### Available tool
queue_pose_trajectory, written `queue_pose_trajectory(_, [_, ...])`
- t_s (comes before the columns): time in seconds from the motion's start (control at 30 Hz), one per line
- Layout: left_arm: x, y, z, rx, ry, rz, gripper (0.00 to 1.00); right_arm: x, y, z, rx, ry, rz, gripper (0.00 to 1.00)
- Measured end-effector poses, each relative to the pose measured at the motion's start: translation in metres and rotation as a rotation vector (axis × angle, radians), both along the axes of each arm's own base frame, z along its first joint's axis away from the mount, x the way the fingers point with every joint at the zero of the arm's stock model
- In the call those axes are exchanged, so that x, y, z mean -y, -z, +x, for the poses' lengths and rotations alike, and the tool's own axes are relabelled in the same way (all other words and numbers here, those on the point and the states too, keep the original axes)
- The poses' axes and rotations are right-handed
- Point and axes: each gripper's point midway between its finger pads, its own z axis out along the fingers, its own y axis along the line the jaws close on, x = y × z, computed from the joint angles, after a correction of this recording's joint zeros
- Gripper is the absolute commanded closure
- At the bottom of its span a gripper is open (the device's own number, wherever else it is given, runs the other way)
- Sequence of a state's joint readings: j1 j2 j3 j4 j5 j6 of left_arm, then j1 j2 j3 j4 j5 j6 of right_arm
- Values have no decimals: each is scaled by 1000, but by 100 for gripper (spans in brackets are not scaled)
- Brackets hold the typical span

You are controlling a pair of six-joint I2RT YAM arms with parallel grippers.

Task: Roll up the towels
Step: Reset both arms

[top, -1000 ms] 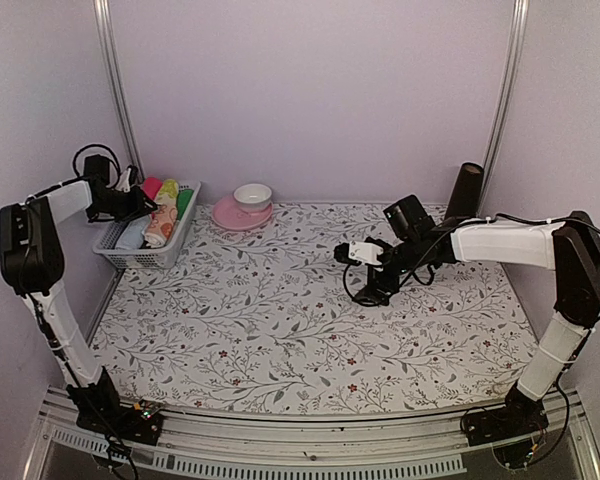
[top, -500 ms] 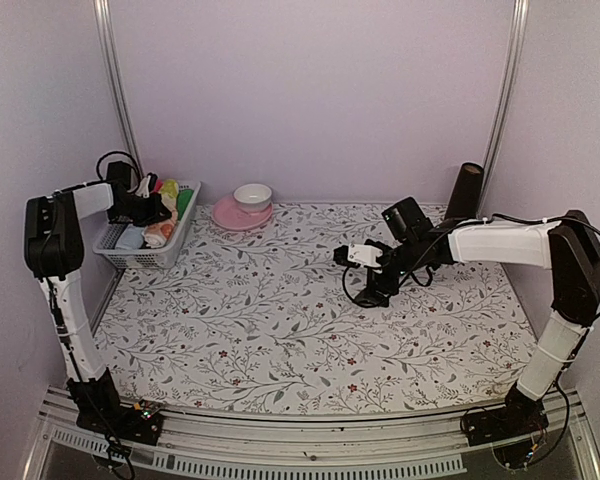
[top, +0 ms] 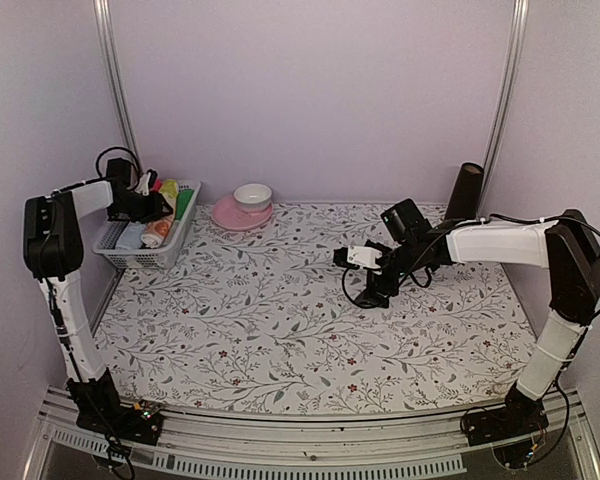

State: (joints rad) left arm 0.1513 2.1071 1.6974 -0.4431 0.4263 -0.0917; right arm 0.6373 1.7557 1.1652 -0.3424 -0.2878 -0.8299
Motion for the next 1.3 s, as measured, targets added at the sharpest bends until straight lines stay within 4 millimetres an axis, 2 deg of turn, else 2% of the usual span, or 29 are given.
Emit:
queue_pose_trajectory(0.1, [0,-8,-1,10,2,13,30,1,1,2,6,8,-8,1])
queue_pose_trajectory(0.2, [4,-22,-6,18,0,29,4,4,1,4,11,21,-16,1])
queue_pose_trajectory(0.3, [8,-45,-14,43,-11,55,3,10,-5,10,25,52,-16,1])
queue_pose_trajectory(0.37, [18,-67,-25,75,-11,70,3,20,-16,19,36,97,3,1])
queue_pose_trajectory(0.47, [55,-110,-53,143,24,96,3,48,-44,43,58,216,56,1])
queue_pose_trajectory(0.53, [88,-137,-79,199,59,120,3,75,-71,68,82,336,112,1])
queue_pose_trajectory(0.63, [141,-175,-129,297,141,134,3,117,-108,92,117,489,190,1])
queue_pose_trajectory(0.7, [166,-189,-162,345,193,130,3,143,-129,96,127,572,244,1])
queue_pose_trajectory(0.8, [176,-188,-197,377,216,139,3,167,-157,91,133,636,326,1])
queue_pose_trajectory(0.87, [174,-171,-219,371,215,160,3,177,-177,82,151,661,373,1])
queue_pose_trajectory(1.0, [165,-140,-248,346,220,186,3,186,-209,55,212,683,451,1])
queue_pose_trajectory(1.1, [156,-133,-261,353,209,195,3,192,-215,32,237,707,495,1])
queue_pose_trajectory(1.3, [141,-144,-285,427,179,174,3,205,-210,-4,313,739,549,1])
